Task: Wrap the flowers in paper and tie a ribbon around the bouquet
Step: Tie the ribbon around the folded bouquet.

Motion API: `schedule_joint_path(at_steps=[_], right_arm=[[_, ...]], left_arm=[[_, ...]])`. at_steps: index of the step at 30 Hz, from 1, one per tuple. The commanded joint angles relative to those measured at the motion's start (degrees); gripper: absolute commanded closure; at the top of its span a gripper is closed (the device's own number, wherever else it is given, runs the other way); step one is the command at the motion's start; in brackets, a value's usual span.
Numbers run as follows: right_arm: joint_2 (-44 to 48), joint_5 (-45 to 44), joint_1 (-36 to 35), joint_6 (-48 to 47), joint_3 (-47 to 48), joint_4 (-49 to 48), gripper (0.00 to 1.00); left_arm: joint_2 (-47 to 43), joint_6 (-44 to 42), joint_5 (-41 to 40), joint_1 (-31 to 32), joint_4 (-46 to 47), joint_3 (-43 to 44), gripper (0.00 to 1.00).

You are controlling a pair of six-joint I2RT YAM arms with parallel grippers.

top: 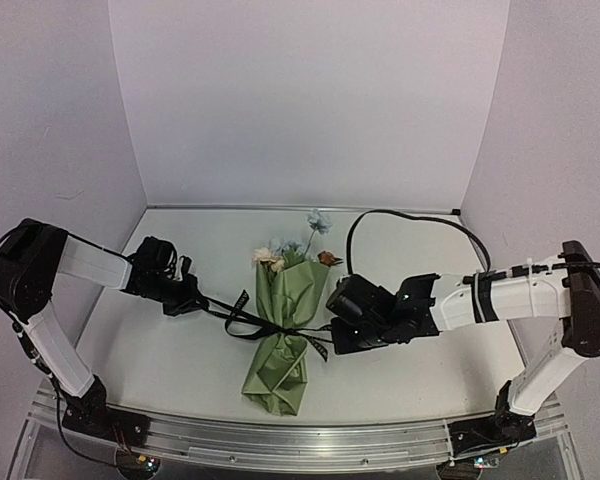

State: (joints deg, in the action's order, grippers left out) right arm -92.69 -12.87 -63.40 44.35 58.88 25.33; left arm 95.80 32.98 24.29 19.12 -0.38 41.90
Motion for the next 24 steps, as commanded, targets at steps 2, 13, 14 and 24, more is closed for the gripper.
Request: schedule_joint_path(at_steps=[2, 13, 14, 24], right_arm=[[-0.09, -10.11, -0.42, 1.82, -0.16, 5.03, 1.0], [1.93, -14.92, 0.71, 8.07, -9.71, 5.15, 1.0], [2.12, -15.19, 0.68, 8.75, -10.44, 5.16, 1.0], [2.99, -16.27, 0.84, 5.46, -10.14, 6.25, 1.0]], left_arm=[[1.18, 0.79, -1.31, -3.79, -4.18, 2.46, 1.0], [1.67, 3.13, 1.64, -10.82, -2.37, 0.0, 1.0], [1.54, 3.43, 1.82, -11.58, -2.17, -0.26, 1.0], [0.5, 3.42, 1.68, -15.22, -2.6, -0.14, 1.0]])
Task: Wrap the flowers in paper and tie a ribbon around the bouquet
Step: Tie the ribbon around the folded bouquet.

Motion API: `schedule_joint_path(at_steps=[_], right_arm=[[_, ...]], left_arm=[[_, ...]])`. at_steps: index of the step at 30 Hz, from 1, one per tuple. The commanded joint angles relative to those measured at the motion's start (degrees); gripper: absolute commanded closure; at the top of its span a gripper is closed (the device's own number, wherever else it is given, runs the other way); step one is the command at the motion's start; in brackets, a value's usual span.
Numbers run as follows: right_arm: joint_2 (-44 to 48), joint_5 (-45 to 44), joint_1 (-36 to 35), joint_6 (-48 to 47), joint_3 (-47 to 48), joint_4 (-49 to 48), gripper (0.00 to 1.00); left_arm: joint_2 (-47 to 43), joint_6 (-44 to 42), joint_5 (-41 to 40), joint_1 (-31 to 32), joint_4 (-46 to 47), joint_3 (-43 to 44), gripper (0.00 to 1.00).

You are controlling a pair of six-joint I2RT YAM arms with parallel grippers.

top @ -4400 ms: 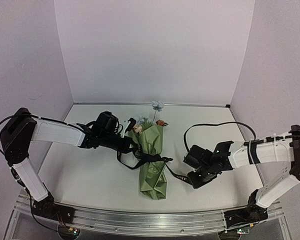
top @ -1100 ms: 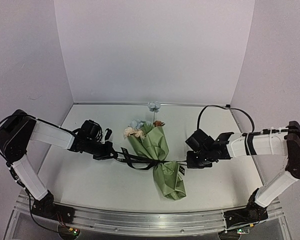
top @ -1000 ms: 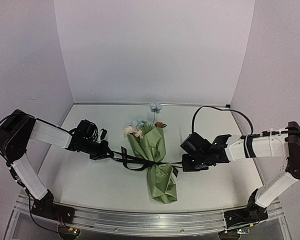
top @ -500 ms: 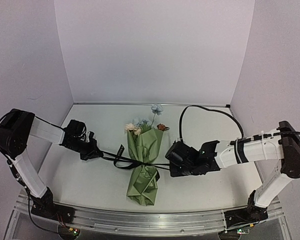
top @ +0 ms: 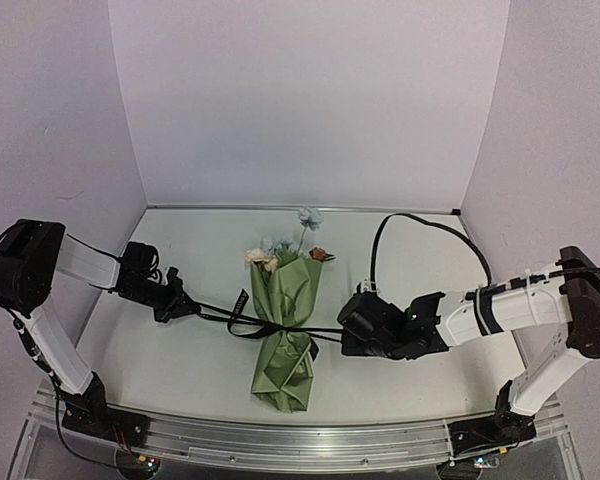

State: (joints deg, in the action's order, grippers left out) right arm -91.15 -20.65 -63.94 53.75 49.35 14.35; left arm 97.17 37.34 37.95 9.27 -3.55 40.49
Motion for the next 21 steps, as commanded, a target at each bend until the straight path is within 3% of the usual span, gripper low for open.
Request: schedule_joint_path(at_steps=[1, 12, 21], right_arm=[[1.34, -8.54, 1.76, -5.12, 0.38, 18.16, 1.0], [3.73, -3.52, 4.59, -0.32, -6.98, 16.79, 1.0], [-3.78, 10.04, 4.84, -20.08, 13.44, 18.11, 1.0]], left_arm=[[-1.34, -1.28, -13.59, -5.37, -0.2, 1.48, 1.0], [-2.36, 1.72, -10.46, -11.45, 3.0, -1.35, 1.0], [-1.34, -4.12, -9.46, -2.77, 0.5, 4.87, 1.0]])
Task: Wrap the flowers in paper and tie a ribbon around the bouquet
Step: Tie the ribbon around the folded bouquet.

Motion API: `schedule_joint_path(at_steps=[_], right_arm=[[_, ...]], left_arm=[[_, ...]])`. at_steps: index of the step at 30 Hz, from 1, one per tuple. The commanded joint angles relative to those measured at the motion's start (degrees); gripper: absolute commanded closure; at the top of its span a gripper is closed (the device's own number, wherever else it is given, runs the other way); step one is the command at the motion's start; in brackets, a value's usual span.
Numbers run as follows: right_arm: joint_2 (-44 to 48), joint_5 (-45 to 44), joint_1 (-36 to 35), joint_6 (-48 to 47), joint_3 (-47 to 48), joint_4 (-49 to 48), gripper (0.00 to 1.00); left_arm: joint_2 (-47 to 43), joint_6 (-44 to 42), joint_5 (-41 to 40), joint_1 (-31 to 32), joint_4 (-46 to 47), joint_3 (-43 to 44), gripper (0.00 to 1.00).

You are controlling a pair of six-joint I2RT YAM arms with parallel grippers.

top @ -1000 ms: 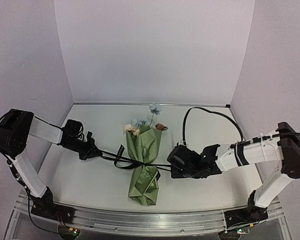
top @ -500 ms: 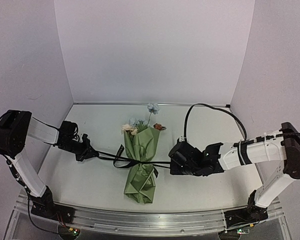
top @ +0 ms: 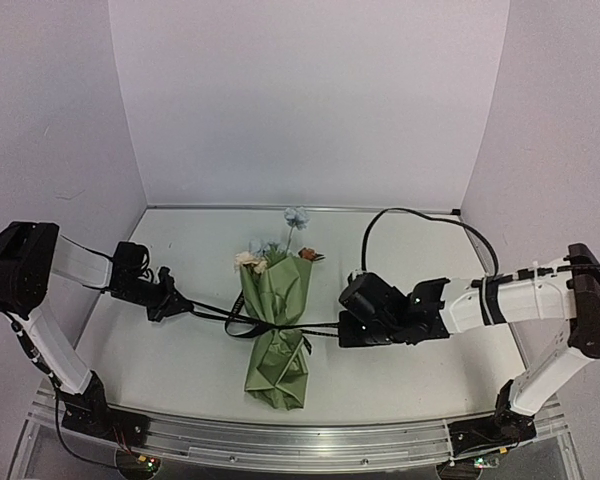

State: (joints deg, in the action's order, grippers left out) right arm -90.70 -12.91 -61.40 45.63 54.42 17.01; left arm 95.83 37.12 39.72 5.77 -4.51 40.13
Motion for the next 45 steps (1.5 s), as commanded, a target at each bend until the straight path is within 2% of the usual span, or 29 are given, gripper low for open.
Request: schedule_joint_path(at_steps=[1, 5, 9, 11, 15, 18, 20, 28, 32, 35, 45], right_arm=[[-5.9, 3.67, 2.82, -13.11, 10.34, 16.19, 1.0], [-11.96, 8.24, 6.61, -14.64, 18.16, 19.72, 1.0], [-15.66, 11.15, 9.76, -14.91, 21.58, 19.81, 1.0], [-16.48, 12.01, 10.68, -15.74, 22.67, 19.81, 0.97], [-16.0, 14.44, 11.63, -17.41, 23.37, 19.81, 0.77], [-13.86, 14.53, 11.6, -18.31, 22.14, 19.88, 0.56], [-11.83, 14.1, 11.57, -18.43, 20.03, 19.66, 0.51], [-2.57, 10.17, 8.93, -16.88, 7.32, 11.59, 0.47], [-1.22, 11.37, 7.67, -14.84, 3.81, 6.1, 0.54], [-3.69, 14.32, 4.62, -14.5, 4.93, 3.18, 0.6], [-17.26, 16.03, 2.98, -10.67, 10.08, -6.29, 0.62]], left_arm=[[0.19, -4.74, -11.55, 1.56, 0.8, 6.36, 1.0], [0.89, -6.4, -11.55, 2.98, -0.91, 8.96, 1.0], [2.15, -7.04, -10.65, 3.58, -1.37, 10.51, 0.99], [2.56, -7.17, -10.23, 3.95, -1.44, 11.14, 0.99], [3.6, -7.32, -9.61, 4.71, -2.06, 12.29, 0.98], [4.07, -7.23, -9.42, 5.14, -2.38, 12.97, 0.97], [4.46, -7.25, -9.66, 5.23, -2.87, 13.3, 0.96], [6.15, -6.89, -9.91, 5.27, -3.89, 14.59, 0.98], [6.97, -6.99, -9.6, 5.28, -4.52, 15.45, 0.98], [7.59, -7.2, -9.3, 5.25, -5.12, 16.08, 0.99], [7.6, -7.94, -9.46, 5.27, -6.63, 17.24, 1.0]])
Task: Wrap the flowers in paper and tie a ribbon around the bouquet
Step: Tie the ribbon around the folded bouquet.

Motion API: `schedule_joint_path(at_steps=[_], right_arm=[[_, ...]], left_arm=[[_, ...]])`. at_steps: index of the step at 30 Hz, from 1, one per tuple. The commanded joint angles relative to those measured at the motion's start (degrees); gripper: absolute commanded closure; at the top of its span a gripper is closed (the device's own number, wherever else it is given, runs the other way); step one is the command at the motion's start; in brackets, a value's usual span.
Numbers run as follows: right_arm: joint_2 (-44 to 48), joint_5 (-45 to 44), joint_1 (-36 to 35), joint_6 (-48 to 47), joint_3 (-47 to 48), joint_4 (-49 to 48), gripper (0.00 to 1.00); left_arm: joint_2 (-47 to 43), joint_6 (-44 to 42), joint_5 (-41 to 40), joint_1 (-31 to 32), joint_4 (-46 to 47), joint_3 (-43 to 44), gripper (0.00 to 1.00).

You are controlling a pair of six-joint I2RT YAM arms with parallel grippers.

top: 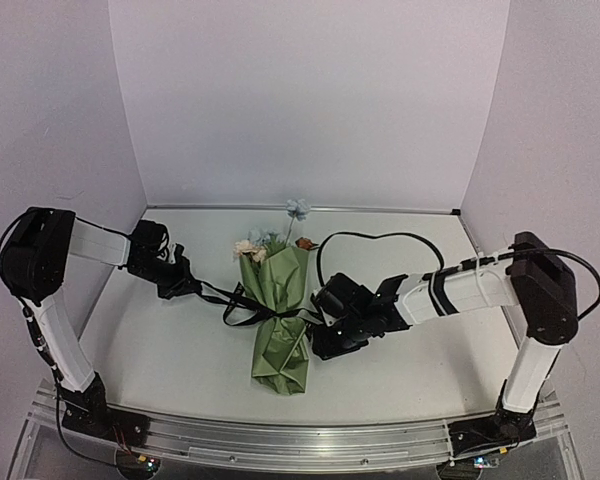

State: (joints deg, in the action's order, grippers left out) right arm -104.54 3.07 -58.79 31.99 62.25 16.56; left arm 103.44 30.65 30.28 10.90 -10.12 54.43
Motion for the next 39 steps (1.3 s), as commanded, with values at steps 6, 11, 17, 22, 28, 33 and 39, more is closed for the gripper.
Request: schedule_joint_path(at_steps=[6, 11, 17, 22, 28, 33, 39], right_arm=[[-5.16, -4.95, 0.47, 2.97, 0.99, -10.44, 0.57], [-6.78, -4.91, 1.29, 1.73, 1.78, -13.03, 0.55], [-8.16, -4.38, 2.53, 0.97, 2.97, -14.56, 0.55], [-8.74, -4.21, 3.15, 0.31, 4.27, -14.85, 0.57], [-8.79, -3.7, 3.33, 0.14, 4.63, -15.17, 0.77], [-7.71, -3.51, 3.31, 0.55, 4.18, -15.24, 0.97], [-4.94, -2.56, 3.31, 1.3, 2.02, -15.11, 1.0]], left_arm=[[-0.32, -2.06, -0.11, 0.11, -2.01, 3.64, 1.0], [-0.21, -2.33, 0.02, 0.12, -2.36, 4.07, 1.0], [0.0, -2.26, 0.55, 0.13, -2.35, 4.52, 1.0], [0.03, -2.43, 1.06, 0.11, -2.61, 4.83, 0.99], [0.61, -1.59, 2.43, 0.11, -1.95, 5.07, 0.94], [-0.44, -0.99, 2.5, 0.15, -1.76, 5.09, 0.79], [-5.55, -0.61, 0.01, 1.48, -1.95, 4.82, 0.41]])
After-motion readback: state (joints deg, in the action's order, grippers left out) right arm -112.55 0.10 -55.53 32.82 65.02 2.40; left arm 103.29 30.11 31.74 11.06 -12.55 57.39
